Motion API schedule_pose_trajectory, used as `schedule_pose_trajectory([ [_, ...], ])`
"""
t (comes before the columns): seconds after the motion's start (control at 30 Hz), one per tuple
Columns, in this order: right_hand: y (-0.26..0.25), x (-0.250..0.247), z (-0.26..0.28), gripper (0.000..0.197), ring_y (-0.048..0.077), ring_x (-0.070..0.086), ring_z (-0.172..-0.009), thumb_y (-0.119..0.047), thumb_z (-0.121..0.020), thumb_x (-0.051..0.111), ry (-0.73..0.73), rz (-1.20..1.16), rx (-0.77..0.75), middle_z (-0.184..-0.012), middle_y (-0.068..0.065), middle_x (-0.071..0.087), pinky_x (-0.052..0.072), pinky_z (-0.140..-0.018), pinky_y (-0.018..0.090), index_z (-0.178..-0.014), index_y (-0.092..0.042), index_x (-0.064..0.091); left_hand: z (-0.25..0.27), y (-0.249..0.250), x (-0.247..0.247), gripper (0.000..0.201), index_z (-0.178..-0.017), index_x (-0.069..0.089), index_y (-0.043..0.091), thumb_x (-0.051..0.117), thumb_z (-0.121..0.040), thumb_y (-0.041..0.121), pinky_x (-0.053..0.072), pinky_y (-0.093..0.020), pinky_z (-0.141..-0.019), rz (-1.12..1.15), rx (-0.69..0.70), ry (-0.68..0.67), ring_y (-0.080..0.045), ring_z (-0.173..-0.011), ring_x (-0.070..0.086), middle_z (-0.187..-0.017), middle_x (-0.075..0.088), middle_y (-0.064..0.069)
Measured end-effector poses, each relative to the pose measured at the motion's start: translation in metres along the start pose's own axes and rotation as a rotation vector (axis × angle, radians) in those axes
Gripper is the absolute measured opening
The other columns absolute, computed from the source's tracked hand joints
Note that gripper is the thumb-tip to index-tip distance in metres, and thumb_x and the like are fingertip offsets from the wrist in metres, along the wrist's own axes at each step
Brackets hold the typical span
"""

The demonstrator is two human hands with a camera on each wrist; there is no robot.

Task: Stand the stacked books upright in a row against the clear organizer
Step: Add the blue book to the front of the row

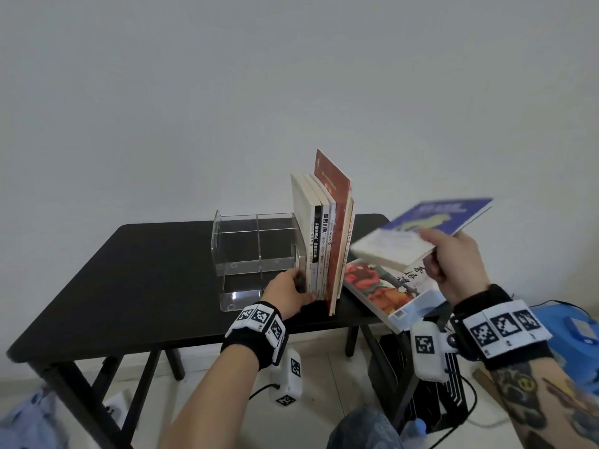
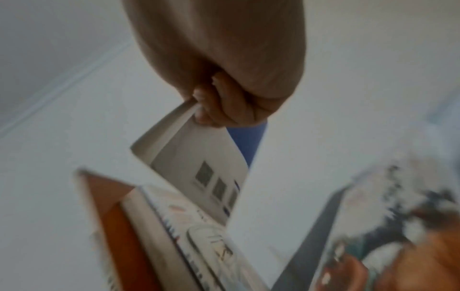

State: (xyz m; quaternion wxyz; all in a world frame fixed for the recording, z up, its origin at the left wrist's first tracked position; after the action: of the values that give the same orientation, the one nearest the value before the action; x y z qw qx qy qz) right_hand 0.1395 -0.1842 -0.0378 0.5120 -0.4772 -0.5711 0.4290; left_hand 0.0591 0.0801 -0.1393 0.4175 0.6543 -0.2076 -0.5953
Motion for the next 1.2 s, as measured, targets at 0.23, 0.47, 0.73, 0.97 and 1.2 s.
schedule_pose_trajectory([
  [0.23, -0.088, 0.056, 0.068, 0.044, 0.018, 0.060, -0.082, -0.011, -0.093, 0.059, 0.095, -0.147, -0.646, -0.104, -0.001, 0.061, 0.053, -0.060, 0.031, -0.130, -0.003, 0.035, 0.004, 0.000, 0.000, 0.077, -0.146, 0.037, 0.022, 0.079, -0.081, 0.029, 0.052, -0.042, -0.100, 0.022, 0.000, -0.002, -0.020, -0.117, 0.061, -0.120, 0.063, 0.006],
  [0.47, -0.066, 0.107, 0.092, 0.041, -0.009, 0.058, -0.079, -0.022, -0.089, 0.064, -0.052, 0.182, -0.647, -0.085, -0.035, 0.061, 0.046, -0.073, 0.014, -0.126, -0.018, 0.046, 0.013, 0.001, 0.000, 0.117, -0.157, -0.012, 0.015, 0.078, -0.084, 0.024, 0.048, -0.033, -0.100, 0.212, -0.056, 0.010, -0.014, -0.100, 0.062, -0.102, 0.058, 0.004],
  [0.73, -0.013, 0.137, 0.097, 0.058, 0.031, 0.064, -0.063, -0.037, -0.097, 0.049, -0.198, 0.906, -0.738, -0.080, 0.008, 0.069, 0.055, -0.062, 0.038, -0.145, -0.014, 0.026, 0.025, -0.007, 0.007, 0.153, -0.149, -0.030, 0.037, 0.093, -0.057, 0.045, 0.040, -0.048, -0.112, 0.291, -0.006, 0.015, -0.025, -0.133, 0.048, -0.147, 0.038, -0.009],
  [0.97, 0.026, 0.149, 0.101, 0.066, 0.020, 0.051, -0.048, -0.036, -0.100, 0.038, -0.281, 1.243, -0.684, -0.064, -0.001, 0.059, 0.045, -0.052, 0.029, -0.152, -0.029, -0.002, 0.030, -0.009, 0.007, 0.138, -0.156, 0.002, 0.029, 0.093, -0.053, 0.037, 0.038, -0.044, -0.114, 0.167, 0.112, 0.022, -0.022, -0.146, 0.025, -0.157, 0.003, 0.007],
  [1.2, 0.047, 0.154, 0.102, 0.066, 0.023, 0.066, -0.062, -0.037, -0.102, 0.036, -0.295, 1.257, -0.654, -0.070, -0.001, 0.065, 0.046, -0.057, 0.030, -0.152, -0.024, -0.005, 0.021, -0.012, 0.004, 0.112, -0.152, 0.017, 0.037, 0.082, -0.062, 0.039, 0.042, -0.045, -0.112, 0.190, 0.091, -0.064, -0.020, -0.140, 0.038, -0.151, 0.031, -0.003],
])
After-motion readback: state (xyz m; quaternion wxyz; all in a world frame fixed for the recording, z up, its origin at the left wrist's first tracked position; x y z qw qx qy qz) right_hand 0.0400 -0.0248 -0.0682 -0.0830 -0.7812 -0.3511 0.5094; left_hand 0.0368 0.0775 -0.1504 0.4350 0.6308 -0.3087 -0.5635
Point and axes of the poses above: each hand's wrist, its own z-axis away from the middle knuckle, its own x-axis out of the palm, y = z × x, the point moved 4 cm from there along -z, towards the middle knuckle
